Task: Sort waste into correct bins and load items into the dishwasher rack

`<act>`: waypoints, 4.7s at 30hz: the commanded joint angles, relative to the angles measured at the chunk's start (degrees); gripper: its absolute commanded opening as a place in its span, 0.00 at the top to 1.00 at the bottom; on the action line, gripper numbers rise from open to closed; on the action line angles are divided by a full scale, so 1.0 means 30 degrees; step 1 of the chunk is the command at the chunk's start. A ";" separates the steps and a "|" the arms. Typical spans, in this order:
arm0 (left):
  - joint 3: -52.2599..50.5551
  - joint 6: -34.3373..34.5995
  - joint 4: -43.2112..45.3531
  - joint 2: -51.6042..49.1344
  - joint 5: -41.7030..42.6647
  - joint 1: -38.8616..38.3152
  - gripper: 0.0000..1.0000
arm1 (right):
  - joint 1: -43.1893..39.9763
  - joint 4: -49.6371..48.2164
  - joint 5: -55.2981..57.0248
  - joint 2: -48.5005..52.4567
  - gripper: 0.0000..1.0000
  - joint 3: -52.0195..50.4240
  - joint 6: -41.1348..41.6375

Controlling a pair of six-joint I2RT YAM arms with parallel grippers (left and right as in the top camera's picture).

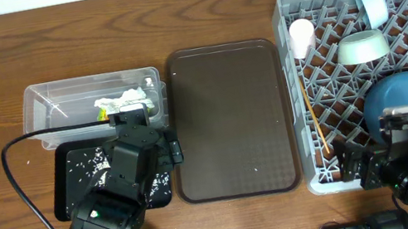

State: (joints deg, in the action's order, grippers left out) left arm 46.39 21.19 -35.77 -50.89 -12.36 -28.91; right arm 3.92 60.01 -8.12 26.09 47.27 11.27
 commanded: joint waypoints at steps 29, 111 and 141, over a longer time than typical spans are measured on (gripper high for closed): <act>0.0364 0.0175 -0.0007 0.0015 -0.0036 0.0073 0.09 | 0.0168 -2.1886 0.1756 -0.7825 0.01 -1.0047 0.0233; 0.0364 0.0175 -0.0015 0.0015 -0.0036 0.0073 0.09 | 0.0160 -1.8578 0.2703 -0.8604 0.01 -1.5664 -0.2565; 0.0364 0.0175 -0.0015 0.0015 -0.0036 0.0073 0.09 | 0.0160 -1.8578 0.2703 -0.8604 0.01 -1.5664 -0.2565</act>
State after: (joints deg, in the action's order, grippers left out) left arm 46.39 21.19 -35.79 -50.89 -12.36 -28.91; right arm 3.92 4.03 -0.36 0.67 0.40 4.45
